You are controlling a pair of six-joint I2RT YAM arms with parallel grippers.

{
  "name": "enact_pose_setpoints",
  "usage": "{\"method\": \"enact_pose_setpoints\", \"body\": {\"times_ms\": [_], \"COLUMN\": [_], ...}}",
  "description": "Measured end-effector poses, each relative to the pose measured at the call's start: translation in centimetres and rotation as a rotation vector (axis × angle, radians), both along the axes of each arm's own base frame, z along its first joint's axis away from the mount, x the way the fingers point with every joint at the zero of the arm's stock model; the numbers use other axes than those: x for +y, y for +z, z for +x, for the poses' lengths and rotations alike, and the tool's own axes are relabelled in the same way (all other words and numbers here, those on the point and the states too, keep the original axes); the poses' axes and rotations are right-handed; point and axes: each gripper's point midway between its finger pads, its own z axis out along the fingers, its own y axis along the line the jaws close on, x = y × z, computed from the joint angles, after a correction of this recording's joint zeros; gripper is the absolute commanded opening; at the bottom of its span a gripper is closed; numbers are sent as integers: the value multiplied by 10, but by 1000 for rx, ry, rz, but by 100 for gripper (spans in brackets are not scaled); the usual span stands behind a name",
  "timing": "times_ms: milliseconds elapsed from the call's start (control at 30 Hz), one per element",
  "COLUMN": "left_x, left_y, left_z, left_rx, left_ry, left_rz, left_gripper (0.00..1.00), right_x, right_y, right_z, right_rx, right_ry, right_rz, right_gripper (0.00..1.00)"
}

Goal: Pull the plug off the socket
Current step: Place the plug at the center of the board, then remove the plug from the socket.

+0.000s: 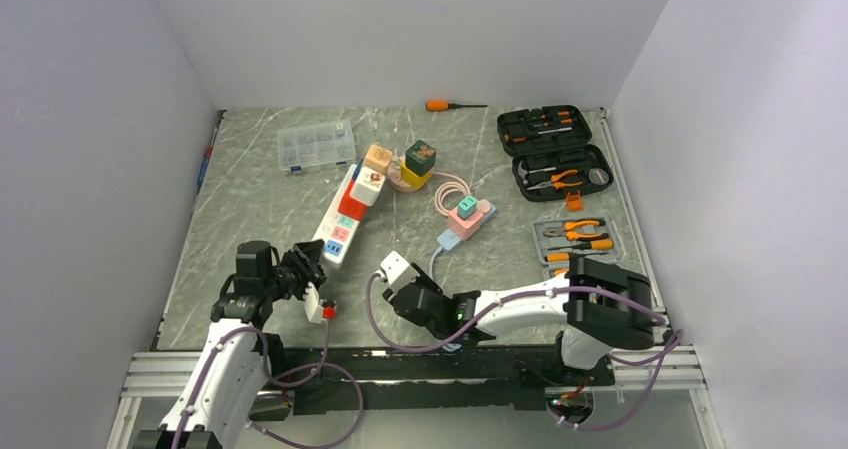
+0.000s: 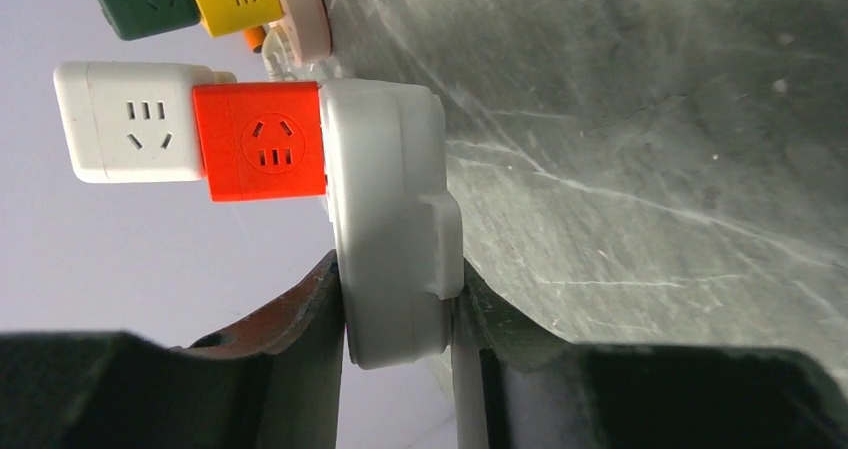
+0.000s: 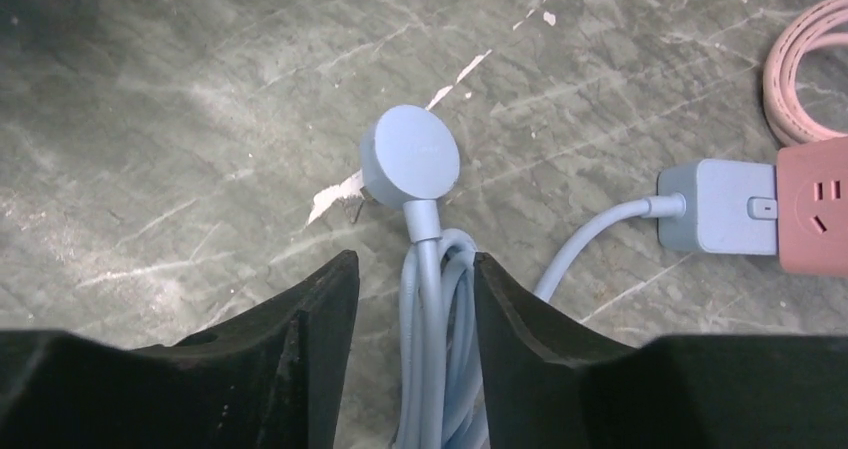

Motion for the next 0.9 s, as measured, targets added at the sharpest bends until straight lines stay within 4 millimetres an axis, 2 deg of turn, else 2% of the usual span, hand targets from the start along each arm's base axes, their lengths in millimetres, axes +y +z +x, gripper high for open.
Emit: {"method": "enact_pose_setpoints", "body": {"times_ms": [100,167,233,433,567,767,900], "left_x": [5,15,22,37,42,41,34], "left_y": [-10,-32,-50,-42,-15,54,100], "left_z": [-4,-17,-30,-33,-31,-30,-37], "left_rx": [36,133,223,348,413,480,543], "left_ry": [21,65,97,242,347,495,594], "left_rz": [23,62,84,60,-3,-173,-332], "left_gripper": [75,97,99,99,99,99,99], "right_x": [-6,-11,-15,-23,-32,-57,-77], "right_y": [0,1,3,20,41,81,96], "right_z": [-3,-5,-6,3,21,54,79], "right_rx": [20,33,45,71,100,122,141], "right_ry": [-15,-25,-30,-58,-107,-214,-318], "right_rz": [15,18,19,67,157,313,355], "right_gripper": [63,66,68,72,75,78,79]}}
